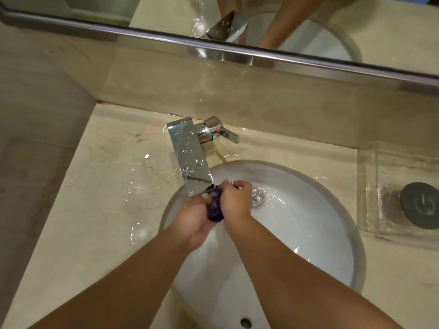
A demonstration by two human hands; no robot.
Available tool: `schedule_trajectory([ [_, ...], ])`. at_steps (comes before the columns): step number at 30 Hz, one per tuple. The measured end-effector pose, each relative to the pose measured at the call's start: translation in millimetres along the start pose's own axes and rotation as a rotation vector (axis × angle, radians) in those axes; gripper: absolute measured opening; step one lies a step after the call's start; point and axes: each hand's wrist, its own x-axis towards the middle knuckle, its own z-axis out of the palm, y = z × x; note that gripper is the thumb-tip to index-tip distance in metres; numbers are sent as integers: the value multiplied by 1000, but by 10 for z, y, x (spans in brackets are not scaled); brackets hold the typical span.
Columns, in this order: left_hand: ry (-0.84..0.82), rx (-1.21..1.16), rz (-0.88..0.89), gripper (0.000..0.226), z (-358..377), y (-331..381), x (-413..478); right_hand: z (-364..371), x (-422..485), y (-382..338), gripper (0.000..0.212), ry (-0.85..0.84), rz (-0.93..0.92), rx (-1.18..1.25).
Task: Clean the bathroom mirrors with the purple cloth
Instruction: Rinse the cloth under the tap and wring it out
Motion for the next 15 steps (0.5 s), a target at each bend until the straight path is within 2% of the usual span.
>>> schedule_trajectory([
  [1,4,3,-14,41,-2,16,-10,15,-44,-11,15,-21,9,12],
  [3,-17,-42,-108,46,-96,86,15,46,-173,34,11,-238,73,10],
  [5,-105,-166,-211,27,-210,188,12,55,-325,82,15,-510,173,7],
  [6,-116,-188,-219,13,-244,212,19,51,-362,90,13,-600,211,53],
  [7,-108,-189,-224,11,-249,213,31,53,-344,86,11,-632,253,115],
  [9,-54,-118,-184,16,-206,138,51,42,-204,64,12,-485,267,152],
  [10,-10,-32,-126,26,-162,87,53,24,-92,51,14,-358,220,108],
  [11,13,64,-79,34,-90,44,25,-8,24,42,18,-198,165,41],
  [13,-55,210,-50,34,51,-37,-40,-122,203,77,27,139,112,11],
  [14,-104,246,-54,33,100,-67,-47,-162,224,75,33,200,127,54],
  [15,-120,270,-68,33,140,-62,-54,-174,211,67,40,171,151,85],
])
